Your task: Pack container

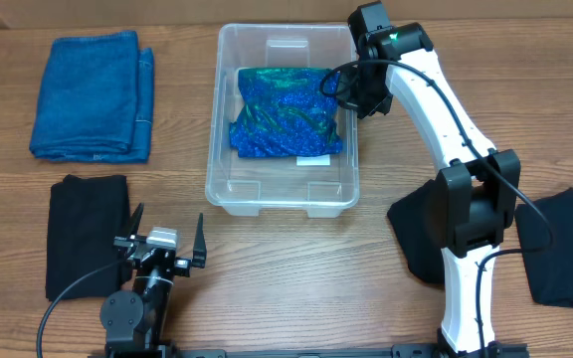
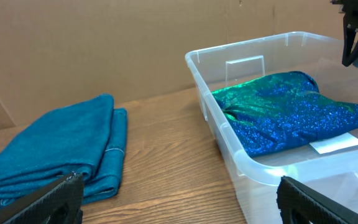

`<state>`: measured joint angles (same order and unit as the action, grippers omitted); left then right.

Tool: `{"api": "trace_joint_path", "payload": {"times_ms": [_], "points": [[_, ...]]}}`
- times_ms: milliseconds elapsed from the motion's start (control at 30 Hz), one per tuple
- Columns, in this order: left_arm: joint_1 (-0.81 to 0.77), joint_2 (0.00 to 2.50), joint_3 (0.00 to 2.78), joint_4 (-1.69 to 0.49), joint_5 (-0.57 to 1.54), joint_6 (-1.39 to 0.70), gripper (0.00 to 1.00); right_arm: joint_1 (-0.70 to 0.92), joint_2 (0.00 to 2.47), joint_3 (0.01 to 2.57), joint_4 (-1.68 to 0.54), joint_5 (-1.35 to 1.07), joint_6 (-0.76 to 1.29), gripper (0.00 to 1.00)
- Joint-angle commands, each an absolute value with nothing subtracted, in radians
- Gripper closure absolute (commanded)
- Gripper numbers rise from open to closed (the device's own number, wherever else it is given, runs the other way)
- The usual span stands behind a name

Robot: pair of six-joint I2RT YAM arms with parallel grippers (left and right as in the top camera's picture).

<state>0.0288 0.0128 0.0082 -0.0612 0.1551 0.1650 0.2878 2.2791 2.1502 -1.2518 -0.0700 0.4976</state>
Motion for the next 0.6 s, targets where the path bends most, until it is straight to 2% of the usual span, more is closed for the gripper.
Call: {"api": "trace_joint_path", "payload": {"times_ms": [0,567], "points": [[0.034,0.004,0.005,-0.063,0.149,0.179,0.0,0.273,2.268,2.149,-1.237,-0.046,0.551,0.82],[0.034,0.004,0.005,-0.063,0.149,0.179,0.0,0.273,2.268,2.149,-1.224,-0.054,0.3,0.82]]}}
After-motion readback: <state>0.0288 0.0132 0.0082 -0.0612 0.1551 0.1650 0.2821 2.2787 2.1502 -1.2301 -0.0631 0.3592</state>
